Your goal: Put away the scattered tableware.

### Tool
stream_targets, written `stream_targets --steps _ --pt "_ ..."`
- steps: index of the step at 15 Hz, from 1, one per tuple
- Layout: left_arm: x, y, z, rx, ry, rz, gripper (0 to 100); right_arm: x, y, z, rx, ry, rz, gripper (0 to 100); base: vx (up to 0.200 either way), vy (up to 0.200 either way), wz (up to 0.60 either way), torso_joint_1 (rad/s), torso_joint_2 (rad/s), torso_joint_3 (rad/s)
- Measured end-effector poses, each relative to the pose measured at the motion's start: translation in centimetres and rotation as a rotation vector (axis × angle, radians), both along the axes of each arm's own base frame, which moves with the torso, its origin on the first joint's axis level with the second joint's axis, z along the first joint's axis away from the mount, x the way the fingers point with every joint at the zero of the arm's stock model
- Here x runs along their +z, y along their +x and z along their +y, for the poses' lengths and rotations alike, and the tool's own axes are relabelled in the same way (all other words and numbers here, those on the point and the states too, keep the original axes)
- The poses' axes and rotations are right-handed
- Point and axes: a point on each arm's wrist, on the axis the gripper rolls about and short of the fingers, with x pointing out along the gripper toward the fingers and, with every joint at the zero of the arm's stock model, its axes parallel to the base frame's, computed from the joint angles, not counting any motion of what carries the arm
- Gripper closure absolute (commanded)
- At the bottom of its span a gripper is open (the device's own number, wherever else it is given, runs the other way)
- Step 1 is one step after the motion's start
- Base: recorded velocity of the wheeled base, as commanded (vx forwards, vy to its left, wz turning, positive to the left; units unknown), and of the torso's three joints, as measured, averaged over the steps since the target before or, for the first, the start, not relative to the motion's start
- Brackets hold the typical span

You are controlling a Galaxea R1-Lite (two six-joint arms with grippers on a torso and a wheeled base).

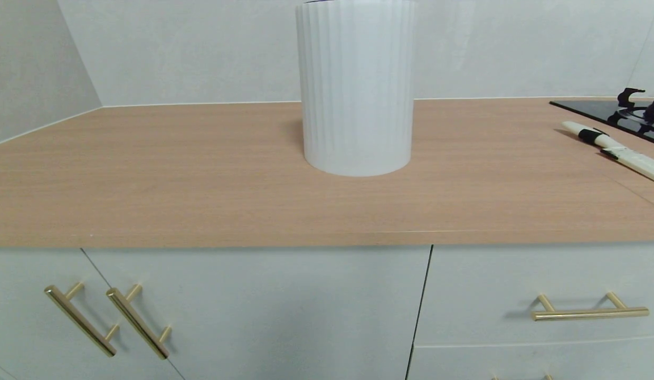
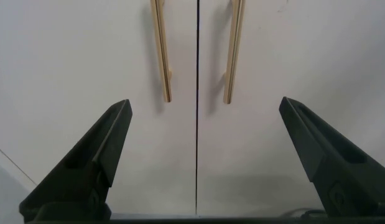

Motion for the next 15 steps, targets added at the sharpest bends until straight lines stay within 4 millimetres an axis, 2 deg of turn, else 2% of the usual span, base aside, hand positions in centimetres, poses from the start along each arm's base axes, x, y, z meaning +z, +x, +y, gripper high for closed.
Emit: stream_targets --steps 2,6,15 --pt "0.00 0.00 0.00 0.000 0.000 0.000 0 0.00 0.00 0.00 -0.001 0.001 0.000 0 0.000 0.000 0.00 0.001 -0.03 -0.018" --pt "-0.02 0.00 0.00 0.000 0.000 0.001 0 0.00 0.00 -0.01 -0.002 0.001 0.000 0 0.000 0.000 0.00 0.025 -0.23 -0.300" --pt "0.01 0.00 0.00 0.000 0.000 -0.001 0 0.00 0.00 -0.01 -0.002 0.001 0.000 0 0.000 0.000 0.00 0.114 -0.49 -0.338"
